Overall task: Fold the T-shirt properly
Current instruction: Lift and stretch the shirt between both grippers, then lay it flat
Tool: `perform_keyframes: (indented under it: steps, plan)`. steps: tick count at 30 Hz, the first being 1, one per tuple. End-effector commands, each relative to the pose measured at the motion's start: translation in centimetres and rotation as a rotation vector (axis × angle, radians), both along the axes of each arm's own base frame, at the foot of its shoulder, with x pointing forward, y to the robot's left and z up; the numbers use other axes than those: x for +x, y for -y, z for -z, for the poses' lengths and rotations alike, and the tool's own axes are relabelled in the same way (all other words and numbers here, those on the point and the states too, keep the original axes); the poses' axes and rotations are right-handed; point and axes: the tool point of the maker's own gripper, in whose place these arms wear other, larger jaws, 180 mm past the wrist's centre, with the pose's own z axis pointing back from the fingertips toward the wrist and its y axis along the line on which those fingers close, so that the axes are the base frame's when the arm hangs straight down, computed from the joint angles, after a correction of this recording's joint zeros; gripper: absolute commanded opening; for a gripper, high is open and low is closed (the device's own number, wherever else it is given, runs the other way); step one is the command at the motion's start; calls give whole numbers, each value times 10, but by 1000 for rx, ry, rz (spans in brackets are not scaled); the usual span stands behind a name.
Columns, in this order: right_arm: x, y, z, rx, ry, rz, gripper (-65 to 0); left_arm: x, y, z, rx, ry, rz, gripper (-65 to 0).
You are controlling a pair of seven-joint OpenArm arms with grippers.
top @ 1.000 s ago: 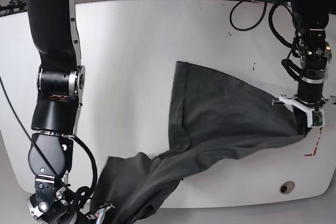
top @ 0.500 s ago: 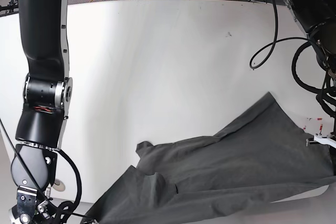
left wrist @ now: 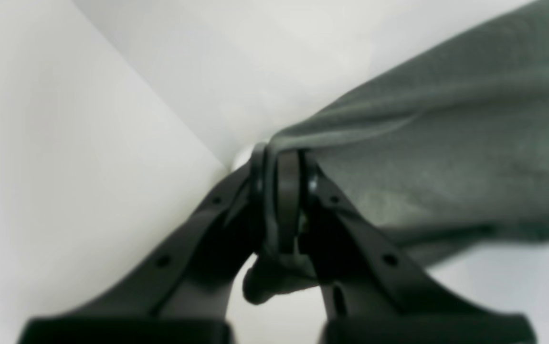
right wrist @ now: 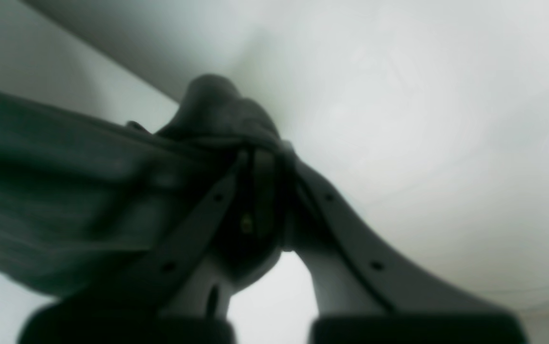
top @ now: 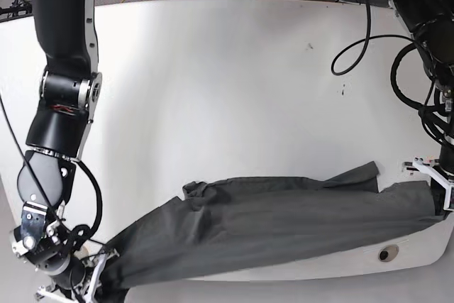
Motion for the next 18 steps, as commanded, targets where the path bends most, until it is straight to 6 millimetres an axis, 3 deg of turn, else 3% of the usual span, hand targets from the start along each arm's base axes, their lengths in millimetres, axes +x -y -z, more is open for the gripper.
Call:
perform_keyframes:
  steps: [1, 11, 18]
  plan:
    - [-12, 7, -14, 9, 67, 19, -650, -4, 2, 0, 24, 6, 16, -650]
    - [-68, 21, 75, -26, -77, 87, -650, -41, 32, 96, -48, -231, 101, -650]
    - [-122, 32, 132, -16, -192, 158, -650, -85, 44, 158, -98, -408, 120, -650]
